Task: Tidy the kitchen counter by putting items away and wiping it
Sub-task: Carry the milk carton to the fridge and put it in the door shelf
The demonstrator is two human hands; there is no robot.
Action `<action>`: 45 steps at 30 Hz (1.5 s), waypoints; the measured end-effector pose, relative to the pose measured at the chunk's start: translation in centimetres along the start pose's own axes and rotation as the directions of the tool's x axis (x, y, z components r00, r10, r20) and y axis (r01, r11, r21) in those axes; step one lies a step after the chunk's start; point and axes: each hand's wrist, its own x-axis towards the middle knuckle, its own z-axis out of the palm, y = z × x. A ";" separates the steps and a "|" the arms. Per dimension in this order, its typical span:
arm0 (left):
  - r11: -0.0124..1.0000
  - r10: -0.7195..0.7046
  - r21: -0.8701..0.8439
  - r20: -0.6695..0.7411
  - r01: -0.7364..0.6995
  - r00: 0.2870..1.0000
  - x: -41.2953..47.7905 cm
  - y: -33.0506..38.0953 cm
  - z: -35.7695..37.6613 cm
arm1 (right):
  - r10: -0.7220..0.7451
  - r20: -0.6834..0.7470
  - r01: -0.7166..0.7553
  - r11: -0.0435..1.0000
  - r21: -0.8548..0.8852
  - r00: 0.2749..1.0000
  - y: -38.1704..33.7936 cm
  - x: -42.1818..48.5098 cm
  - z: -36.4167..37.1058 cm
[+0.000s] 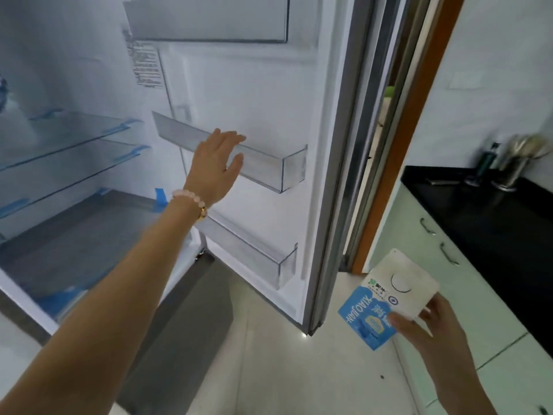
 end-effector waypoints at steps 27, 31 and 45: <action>0.835 0.523 0.342 -0.252 -0.431 0.814 18.3 -10.4 8.5 | -0.341 -0.069 0.341 0.940 -0.020 0.938 -11.7 20.2 17.0; 0.833 0.529 0.367 -0.313 -0.413 0.789 19.2 -10.1 9.7 | -0.442 -0.029 0.442 0.897 0.018 0.897 -16.7 23.5 17.5; 0.849 0.511 0.358 -0.362 -0.389 0.780 19.3 -10.0 10.3 | -0.533 0.181 0.551 0.833 -0.061 0.826 -22.3 31.2 18.7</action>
